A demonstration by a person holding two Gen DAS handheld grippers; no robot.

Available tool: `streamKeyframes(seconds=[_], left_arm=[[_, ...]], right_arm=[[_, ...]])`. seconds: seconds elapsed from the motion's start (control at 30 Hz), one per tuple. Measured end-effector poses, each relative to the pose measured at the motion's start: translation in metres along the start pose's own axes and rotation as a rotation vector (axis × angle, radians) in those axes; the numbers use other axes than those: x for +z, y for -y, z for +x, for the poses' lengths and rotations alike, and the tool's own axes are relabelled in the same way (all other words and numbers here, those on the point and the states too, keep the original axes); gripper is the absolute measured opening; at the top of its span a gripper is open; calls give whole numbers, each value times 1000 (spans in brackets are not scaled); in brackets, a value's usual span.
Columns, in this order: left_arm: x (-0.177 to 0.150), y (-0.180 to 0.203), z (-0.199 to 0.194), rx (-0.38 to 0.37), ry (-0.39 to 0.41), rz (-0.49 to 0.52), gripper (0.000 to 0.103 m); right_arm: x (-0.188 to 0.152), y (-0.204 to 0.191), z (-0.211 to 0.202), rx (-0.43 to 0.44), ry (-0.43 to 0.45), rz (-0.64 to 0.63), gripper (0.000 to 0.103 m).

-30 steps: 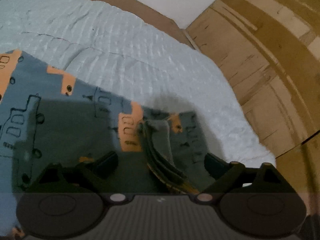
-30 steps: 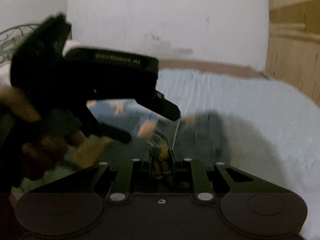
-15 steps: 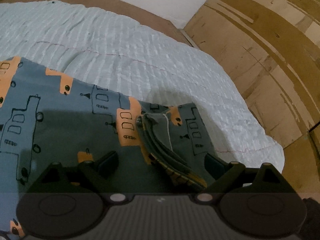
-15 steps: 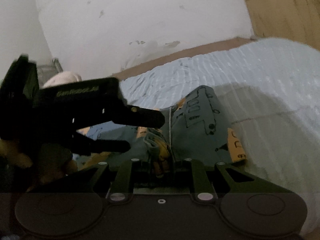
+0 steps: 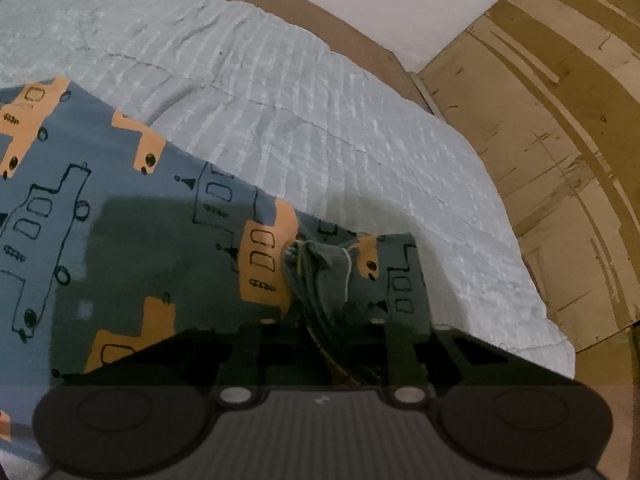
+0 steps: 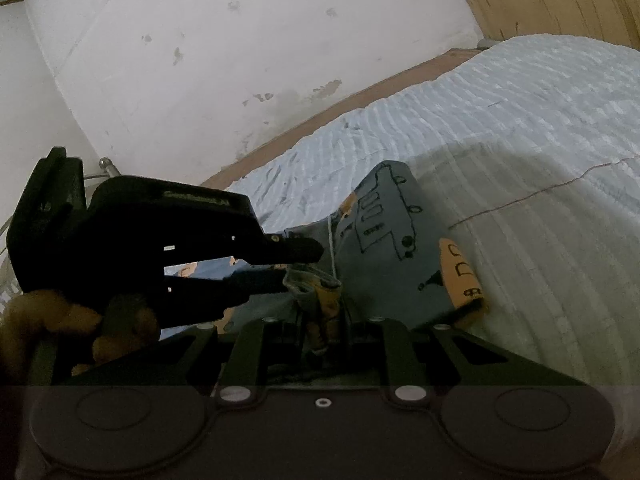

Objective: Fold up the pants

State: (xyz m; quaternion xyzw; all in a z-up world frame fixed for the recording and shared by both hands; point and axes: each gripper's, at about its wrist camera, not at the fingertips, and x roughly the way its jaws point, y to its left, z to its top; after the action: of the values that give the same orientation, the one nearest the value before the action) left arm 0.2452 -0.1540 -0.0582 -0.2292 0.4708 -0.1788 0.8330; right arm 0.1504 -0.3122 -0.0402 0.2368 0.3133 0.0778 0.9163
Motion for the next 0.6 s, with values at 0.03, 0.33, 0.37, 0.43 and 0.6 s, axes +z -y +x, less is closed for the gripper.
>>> streamKeyframes(seconds=[0.03,0.33,0.37,0.43,0.6], left_arm=[[0,2,0,8,5,9,13],[8,28,-14,22,51,97,10],[9,33,-17,28,59,115,10],[13,41,-25,36,73,148,9],[24,42,-48,66,82,179,9]], right_arm=[[0,0,2,-2,1,-6,20],[8,-13,-7,-23,48,-83,20],[11,-16,-9,-21,55,-90,20],[17,-22,-13,-11,67,-107,20],[26,-42,-19,37,73,-145,20]])
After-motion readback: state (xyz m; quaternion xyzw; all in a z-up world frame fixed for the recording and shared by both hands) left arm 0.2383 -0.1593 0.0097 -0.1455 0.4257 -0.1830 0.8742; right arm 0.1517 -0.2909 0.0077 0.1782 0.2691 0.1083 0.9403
